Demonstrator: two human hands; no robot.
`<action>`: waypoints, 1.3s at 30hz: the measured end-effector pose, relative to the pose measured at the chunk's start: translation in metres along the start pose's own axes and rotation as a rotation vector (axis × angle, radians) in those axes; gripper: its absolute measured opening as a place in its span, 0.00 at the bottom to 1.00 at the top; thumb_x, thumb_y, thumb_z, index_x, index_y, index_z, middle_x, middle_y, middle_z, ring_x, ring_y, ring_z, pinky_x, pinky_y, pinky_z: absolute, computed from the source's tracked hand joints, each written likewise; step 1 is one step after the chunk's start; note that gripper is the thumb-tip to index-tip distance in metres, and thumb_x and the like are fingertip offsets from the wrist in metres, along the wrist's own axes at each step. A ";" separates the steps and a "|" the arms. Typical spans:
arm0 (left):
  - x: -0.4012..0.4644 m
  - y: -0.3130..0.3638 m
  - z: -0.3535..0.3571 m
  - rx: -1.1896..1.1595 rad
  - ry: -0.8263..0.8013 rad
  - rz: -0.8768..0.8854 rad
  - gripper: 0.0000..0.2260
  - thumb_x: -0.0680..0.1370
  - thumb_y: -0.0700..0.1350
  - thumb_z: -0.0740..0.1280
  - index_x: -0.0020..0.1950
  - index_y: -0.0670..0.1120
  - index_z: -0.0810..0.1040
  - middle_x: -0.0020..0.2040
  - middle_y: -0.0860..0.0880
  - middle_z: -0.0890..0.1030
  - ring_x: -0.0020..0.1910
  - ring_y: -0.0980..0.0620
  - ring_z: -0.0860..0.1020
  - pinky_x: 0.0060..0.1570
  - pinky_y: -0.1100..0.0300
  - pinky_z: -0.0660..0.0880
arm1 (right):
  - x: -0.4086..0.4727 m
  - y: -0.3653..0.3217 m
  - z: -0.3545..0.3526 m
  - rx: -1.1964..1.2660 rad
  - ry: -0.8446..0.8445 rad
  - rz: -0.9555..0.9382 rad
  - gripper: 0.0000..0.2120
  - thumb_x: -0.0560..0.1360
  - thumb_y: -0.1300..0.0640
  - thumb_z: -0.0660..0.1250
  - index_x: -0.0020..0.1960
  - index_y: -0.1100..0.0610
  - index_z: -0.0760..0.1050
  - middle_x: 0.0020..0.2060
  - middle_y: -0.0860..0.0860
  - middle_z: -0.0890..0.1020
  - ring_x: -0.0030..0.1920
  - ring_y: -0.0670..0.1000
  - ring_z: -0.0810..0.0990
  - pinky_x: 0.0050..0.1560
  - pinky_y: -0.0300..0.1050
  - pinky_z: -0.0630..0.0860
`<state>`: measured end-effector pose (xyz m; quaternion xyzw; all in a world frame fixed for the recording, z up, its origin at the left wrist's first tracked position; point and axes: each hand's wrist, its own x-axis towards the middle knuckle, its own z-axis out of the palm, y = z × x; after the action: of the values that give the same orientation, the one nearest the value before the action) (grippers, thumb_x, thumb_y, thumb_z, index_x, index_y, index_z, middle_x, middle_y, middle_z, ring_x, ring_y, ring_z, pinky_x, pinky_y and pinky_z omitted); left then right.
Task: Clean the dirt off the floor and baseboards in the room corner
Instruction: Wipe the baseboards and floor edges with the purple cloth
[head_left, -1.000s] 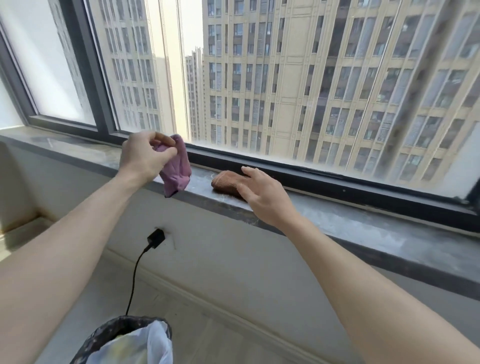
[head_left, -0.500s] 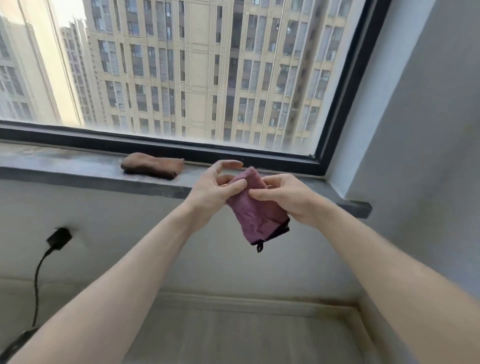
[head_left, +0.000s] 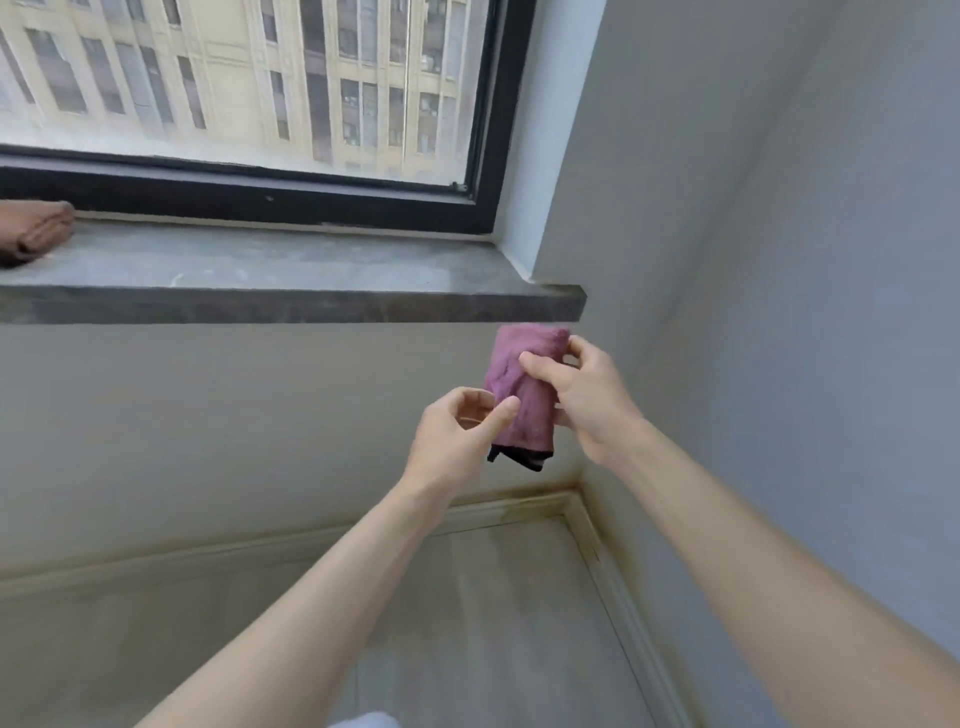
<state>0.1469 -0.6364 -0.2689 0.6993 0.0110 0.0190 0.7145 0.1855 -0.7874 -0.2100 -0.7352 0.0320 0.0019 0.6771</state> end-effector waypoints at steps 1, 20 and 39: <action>0.003 -0.005 0.006 -0.003 -0.026 -0.028 0.12 0.77 0.52 0.75 0.52 0.44 0.81 0.41 0.50 0.83 0.38 0.57 0.79 0.42 0.63 0.76 | 0.001 0.008 -0.006 0.021 0.008 0.008 0.13 0.78 0.59 0.74 0.61 0.56 0.78 0.55 0.55 0.85 0.51 0.54 0.87 0.50 0.55 0.85; -0.020 -0.189 0.077 0.236 -0.506 -0.421 0.18 0.76 0.45 0.76 0.65 0.48 0.78 0.59 0.53 0.83 0.55 0.54 0.82 0.57 0.57 0.78 | -0.061 0.243 -0.086 0.440 0.358 0.436 0.09 0.78 0.59 0.73 0.57 0.61 0.82 0.52 0.57 0.87 0.51 0.54 0.87 0.54 0.53 0.83; -0.022 -0.396 0.052 0.774 -0.485 -0.567 0.15 0.84 0.52 0.64 0.68 0.47 0.79 0.62 0.50 0.81 0.59 0.48 0.81 0.58 0.60 0.74 | -0.079 0.457 -0.090 0.072 0.545 0.615 0.05 0.79 0.61 0.71 0.46 0.53 0.83 0.42 0.50 0.88 0.49 0.55 0.87 0.53 0.52 0.83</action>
<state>0.1313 -0.6975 -0.6639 0.8655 0.0404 -0.3422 0.3636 0.0805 -0.9104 -0.6536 -0.6406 0.4286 0.0084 0.6370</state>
